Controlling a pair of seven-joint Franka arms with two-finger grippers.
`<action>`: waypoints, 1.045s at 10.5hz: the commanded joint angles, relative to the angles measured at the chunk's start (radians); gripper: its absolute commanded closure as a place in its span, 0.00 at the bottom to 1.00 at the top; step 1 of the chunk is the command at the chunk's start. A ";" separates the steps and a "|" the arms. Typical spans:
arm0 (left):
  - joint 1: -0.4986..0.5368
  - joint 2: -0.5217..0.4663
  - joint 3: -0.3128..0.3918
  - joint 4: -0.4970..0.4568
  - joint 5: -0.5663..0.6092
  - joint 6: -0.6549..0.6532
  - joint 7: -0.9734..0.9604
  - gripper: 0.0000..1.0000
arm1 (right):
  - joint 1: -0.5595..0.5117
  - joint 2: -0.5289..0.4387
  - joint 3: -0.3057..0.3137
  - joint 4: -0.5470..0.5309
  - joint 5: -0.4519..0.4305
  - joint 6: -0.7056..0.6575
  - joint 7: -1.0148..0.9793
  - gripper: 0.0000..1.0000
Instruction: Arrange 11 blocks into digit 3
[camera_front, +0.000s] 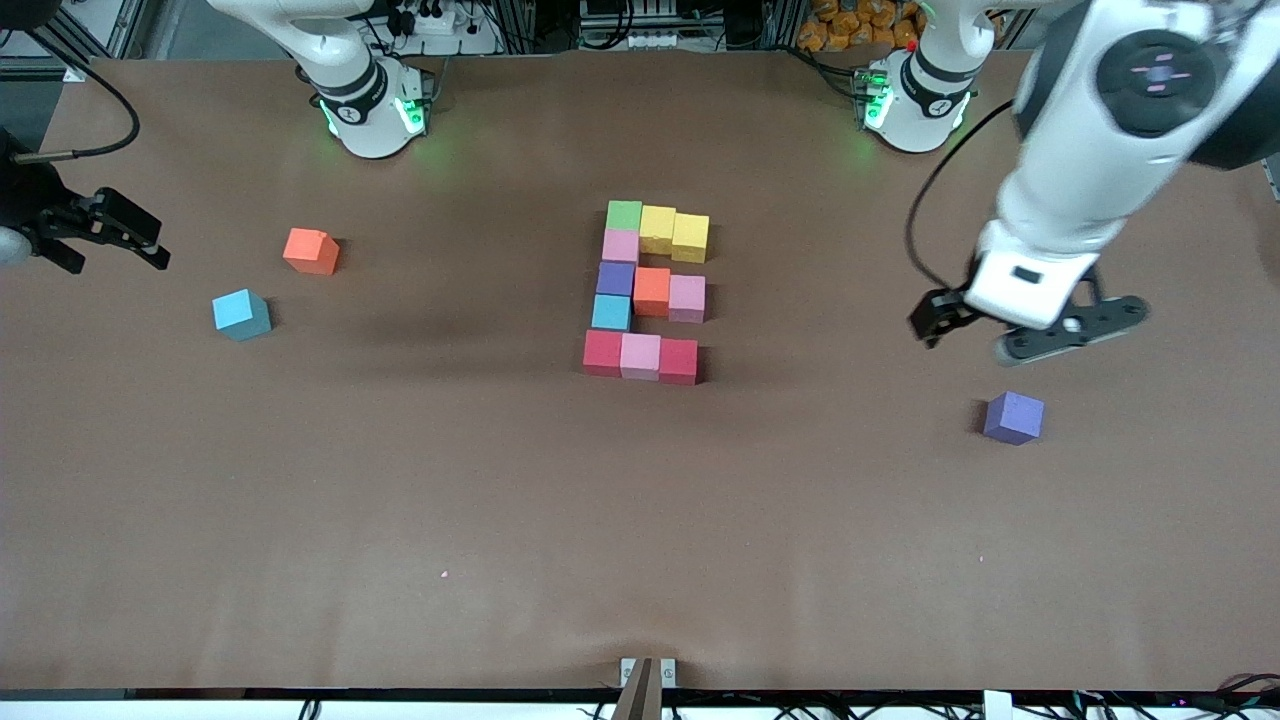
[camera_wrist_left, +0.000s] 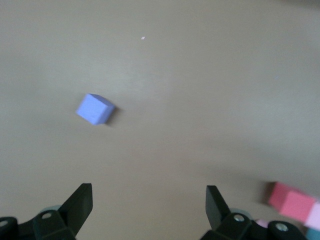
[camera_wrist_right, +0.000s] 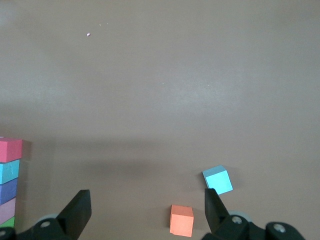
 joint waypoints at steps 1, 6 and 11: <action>0.032 -0.078 0.104 -0.024 -0.079 -0.058 0.290 0.00 | -0.017 -0.014 0.011 -0.009 0.002 -0.003 -0.009 0.00; 0.151 -0.127 0.112 -0.016 -0.111 -0.111 0.370 0.00 | -0.017 -0.014 0.011 -0.009 0.002 0.000 -0.008 0.00; 0.114 -0.164 0.137 -0.028 -0.143 -0.115 0.445 0.00 | -0.017 -0.013 0.011 -0.009 0.002 0.001 -0.008 0.00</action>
